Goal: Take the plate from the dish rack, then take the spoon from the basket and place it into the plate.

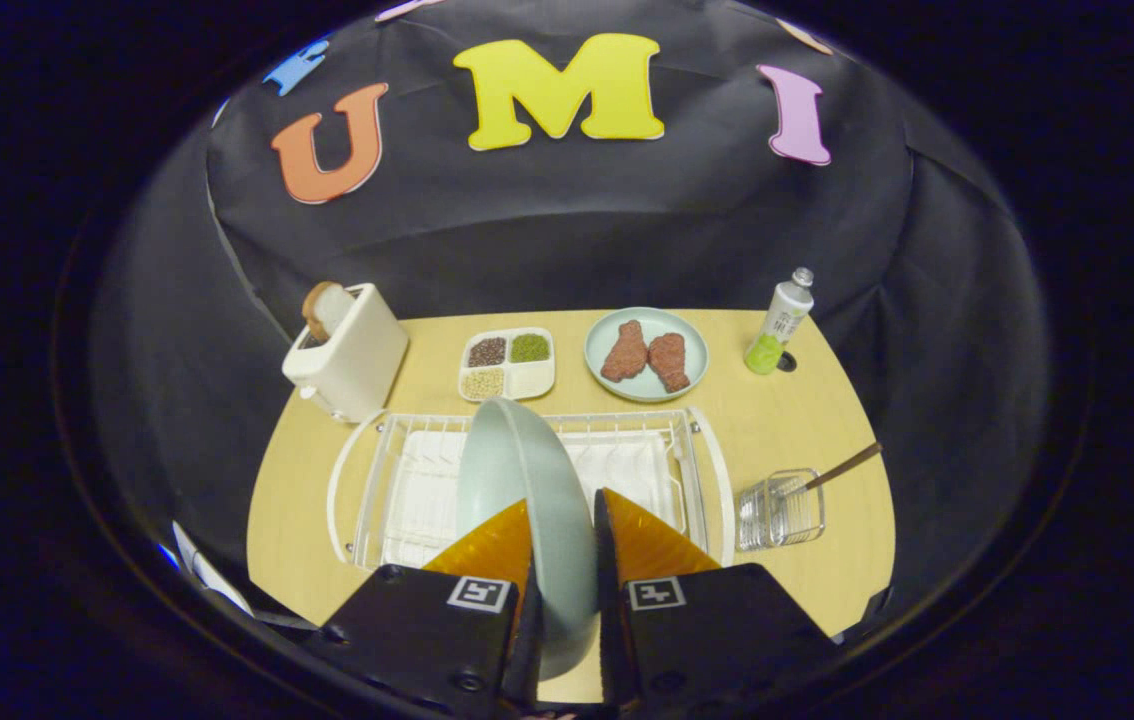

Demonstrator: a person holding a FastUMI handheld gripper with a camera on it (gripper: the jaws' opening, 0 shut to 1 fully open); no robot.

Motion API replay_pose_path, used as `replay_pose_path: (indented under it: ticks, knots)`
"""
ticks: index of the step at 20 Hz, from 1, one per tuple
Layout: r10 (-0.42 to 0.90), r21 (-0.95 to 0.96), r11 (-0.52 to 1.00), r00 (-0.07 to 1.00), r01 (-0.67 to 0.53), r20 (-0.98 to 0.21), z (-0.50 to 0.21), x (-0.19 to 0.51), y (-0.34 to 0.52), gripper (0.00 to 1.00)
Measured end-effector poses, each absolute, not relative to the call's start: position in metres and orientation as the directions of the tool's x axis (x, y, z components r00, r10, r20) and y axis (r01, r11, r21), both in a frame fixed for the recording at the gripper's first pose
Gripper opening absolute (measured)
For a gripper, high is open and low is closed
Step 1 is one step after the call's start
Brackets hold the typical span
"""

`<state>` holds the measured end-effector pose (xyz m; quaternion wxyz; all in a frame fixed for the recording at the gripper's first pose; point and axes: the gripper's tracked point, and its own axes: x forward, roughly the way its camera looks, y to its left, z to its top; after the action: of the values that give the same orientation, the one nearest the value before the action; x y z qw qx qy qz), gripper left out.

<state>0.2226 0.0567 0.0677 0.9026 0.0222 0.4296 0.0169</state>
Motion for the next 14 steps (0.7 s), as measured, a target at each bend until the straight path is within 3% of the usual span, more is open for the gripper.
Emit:
replay_pose_path:
  ticks: [8, 14]
  knots:
    - [0.241, 0.331, 0.942, 0.586, 0.049, -0.774, -0.055, 0.099, 0.005, 0.29]
    - [0.43, 0.547, 0.832, 0.519, 0.09, -0.739, -0.142, 0.069, 0.0, 0.28]
